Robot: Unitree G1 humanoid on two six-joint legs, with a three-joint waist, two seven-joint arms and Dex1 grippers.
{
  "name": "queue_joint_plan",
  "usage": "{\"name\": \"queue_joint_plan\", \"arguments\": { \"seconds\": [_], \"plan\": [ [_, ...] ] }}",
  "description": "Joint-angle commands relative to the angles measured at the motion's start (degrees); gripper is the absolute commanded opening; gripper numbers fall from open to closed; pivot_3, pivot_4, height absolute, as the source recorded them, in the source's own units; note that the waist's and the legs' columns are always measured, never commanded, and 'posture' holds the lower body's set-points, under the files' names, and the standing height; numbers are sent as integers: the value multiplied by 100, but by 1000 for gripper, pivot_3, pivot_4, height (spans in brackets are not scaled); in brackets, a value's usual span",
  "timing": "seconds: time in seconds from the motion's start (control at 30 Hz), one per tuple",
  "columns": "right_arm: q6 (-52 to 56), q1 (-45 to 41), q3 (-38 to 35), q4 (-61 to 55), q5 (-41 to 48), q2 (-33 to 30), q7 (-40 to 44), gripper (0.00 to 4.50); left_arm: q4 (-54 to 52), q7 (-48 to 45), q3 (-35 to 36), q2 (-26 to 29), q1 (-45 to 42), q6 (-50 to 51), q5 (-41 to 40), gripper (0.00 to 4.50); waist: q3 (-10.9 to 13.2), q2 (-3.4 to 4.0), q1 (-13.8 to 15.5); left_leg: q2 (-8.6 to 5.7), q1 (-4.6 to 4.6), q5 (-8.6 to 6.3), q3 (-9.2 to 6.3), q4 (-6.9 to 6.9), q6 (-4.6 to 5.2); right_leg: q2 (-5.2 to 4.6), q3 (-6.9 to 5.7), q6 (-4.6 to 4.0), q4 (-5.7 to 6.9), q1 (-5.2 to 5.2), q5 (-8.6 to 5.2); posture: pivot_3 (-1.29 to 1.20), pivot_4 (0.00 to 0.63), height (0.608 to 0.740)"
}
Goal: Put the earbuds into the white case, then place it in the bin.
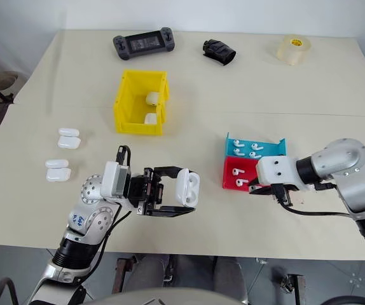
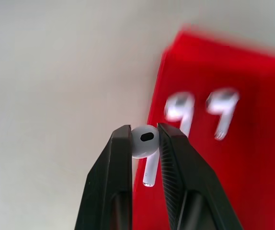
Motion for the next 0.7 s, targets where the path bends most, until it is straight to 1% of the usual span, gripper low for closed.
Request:
{"name": "queue_joint_plan", "arguments": {
  "seconds": [0.03, 0.1, 0.17, 0.27, 0.33, 0.37, 0.43, 0.53, 0.7],
  "plan": [
    [1054, 422, -1101, -873, 1406, 431, -678, 433, -8, -112, 88, -2, -59, 56, -242, 2784, 1, -2, -7, 0, -1, -1, -10, 2, -2, -1, -12, 0, 0, 4, 1, 0, 150, 740],
    [1433, 532, -1387, -1180, 1830, 664, -1044, 433, 54, -74, 142, -19, -95, 164, -299, 2784, 1, -1, -8, 1, -2, -2, -17, 2, -4, -1, -21, 0, 1, 7, 2, 0, 150, 740],
    [1924, 642, -1831, -1583, 2833, 1260, -1809, 433, 165, -135, 175, -18, -188, 242, -352, 2784, 1, -1, -14, 1, -1, 0, -19, 2, -7, 0, -25, 0, 2, 8, 1, 0, 150, 740],
    [2346, 728, -2149, -1983, 3803, 1827, -2604, 433, 281, -196, 208, -32, -293, 315, -387, 2784, 4, 4, -20, 4, -2, 5, -33, 0, -16, 5, -38, -4, 2, 12, 4, 0, 150, 740],
    [2199, 800, -2300, -2296, 4701, 2652, -3521, 433, 401, -299, 218, -94, -411, 318, -438, 2784, 4, 0, -19, 2, -1, 5, -38, -1, -16, 3, -39, -4, 6, 13, 4, 0, 150, 740],
    [2190, 834, -2335, -2423, 5026, 2918, -3877, 433, 441, -365, 210, -87, -462, 357, -452, 2784, 4, 1, -22, 4, -2, 5, -46, 2, -16, 6, -46, -6, 8, 15, 4, 0, 150, 740],
    [2244, 907, -2331, -2618, 5263, 3066, -4199, 433, 471, -409, 219, -80, -528, 431, -464, 2784, 7, 8, -19, 0, -5, 7, -48, 0, -19, 2, -47, -6, 10, 11, 5, 0, 150, 740],
    [2112, 1085, -2220, -2881, 5370, 3182, -4443, 433, 482, -427, 263, -90, -629, 577, -545, 2784, 7, 7, -19, -13, -7, 7, -53, 0, -14, -5, -45, -5, 29, 12, 5, 0, 150, 740],
    [1832, 1270, -1698, -3223, 5163, 3493, -4603, 433, 475, -404, 315, -168, -820, 897, -712, 2784, 7, 8, -34, -12, -6, 7, -59, -4, -12, 1, -47, -5, 43, 9, 5, 0, 150, 740]
  ]
}}
